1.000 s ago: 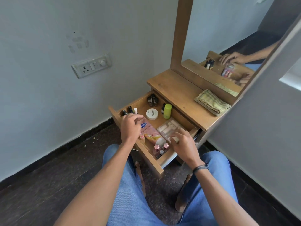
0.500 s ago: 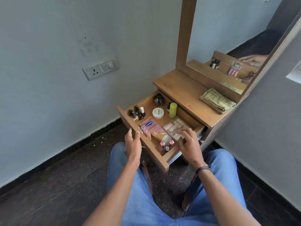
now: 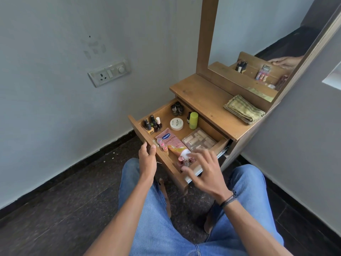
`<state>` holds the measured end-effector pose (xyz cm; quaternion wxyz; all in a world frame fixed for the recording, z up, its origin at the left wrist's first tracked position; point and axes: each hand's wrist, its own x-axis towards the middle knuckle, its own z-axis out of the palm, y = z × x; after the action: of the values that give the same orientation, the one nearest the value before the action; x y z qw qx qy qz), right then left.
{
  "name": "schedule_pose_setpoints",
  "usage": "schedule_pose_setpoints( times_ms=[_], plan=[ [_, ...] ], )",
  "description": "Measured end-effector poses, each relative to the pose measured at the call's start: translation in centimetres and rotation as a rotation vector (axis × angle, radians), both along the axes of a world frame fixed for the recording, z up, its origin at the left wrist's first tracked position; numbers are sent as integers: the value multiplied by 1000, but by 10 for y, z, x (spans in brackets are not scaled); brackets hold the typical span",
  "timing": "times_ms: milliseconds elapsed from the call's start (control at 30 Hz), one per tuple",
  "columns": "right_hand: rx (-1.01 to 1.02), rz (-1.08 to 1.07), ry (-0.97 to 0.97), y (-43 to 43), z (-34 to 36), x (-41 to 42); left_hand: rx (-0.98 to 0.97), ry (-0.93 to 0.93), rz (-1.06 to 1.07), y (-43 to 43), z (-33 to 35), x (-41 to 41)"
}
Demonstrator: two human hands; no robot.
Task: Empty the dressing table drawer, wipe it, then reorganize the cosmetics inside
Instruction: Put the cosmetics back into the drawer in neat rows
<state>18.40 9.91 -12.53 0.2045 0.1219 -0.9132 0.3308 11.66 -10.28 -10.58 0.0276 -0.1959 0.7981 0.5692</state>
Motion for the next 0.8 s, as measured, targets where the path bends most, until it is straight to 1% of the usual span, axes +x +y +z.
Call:
schedule_pose_setpoints(
  times_ms=[67, 167, 333, 467, 800],
  plan=[
    [121, 92, -24, -13, -1, 14, 39, 0, -4, -2, 0, -1],
    [206, 87, -82, -19, -7, 20, 84, -7, 0, -5, -2, -2],
    [219, 38, -136, -19, -7, 18, 117, -9, 4, -4, -4, -3],
    [217, 21, -106, -17, -9, 17, 116, -19, -11, -2, -1, -6],
    [191, -132, -77, 1, -10, 12, 138, -35, -116, 18, 2, -24]
  ],
)
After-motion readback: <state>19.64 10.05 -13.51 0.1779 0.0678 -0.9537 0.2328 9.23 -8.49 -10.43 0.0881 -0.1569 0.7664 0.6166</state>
